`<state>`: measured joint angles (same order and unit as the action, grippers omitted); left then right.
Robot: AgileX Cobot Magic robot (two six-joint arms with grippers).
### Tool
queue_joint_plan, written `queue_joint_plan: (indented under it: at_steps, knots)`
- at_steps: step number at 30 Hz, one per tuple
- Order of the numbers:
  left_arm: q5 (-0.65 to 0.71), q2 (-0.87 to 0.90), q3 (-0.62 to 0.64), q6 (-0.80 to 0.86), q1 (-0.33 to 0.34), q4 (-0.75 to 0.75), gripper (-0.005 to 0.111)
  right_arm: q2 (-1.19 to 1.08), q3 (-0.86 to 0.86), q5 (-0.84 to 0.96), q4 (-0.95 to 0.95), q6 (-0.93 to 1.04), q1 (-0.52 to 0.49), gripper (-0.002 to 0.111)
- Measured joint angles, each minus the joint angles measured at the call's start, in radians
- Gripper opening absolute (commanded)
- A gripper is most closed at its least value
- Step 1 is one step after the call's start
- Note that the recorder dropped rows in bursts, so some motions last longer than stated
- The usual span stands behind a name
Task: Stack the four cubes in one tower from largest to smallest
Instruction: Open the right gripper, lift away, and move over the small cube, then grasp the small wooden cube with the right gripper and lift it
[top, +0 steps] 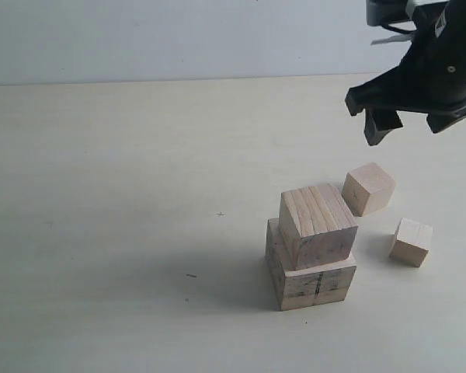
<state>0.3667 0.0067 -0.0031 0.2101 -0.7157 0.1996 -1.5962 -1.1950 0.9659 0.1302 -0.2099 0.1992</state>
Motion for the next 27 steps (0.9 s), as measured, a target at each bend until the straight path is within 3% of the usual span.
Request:
queue_joint_plan:
  at_steps: [8, 14, 27]
  knots:
    - [0.0, 0.0, 0.0, 0.0, 0.0, 0.0, 0.0, -0.248, -0.003, -0.21, 0.001, 0.076, -0.047, 0.072]
    - [0.0, 0.0, 0.0, 0.0, 0.0, 0.0, 0.0, -0.336, -0.093, -0.179, -0.035, 0.098, -0.047, 0.072]
    - [0.0, 0.0, 0.0, 0.0, 0.0, 0.0, 0.0, -0.352, -0.081, -0.146, -0.046, 0.132, -0.047, 0.072]
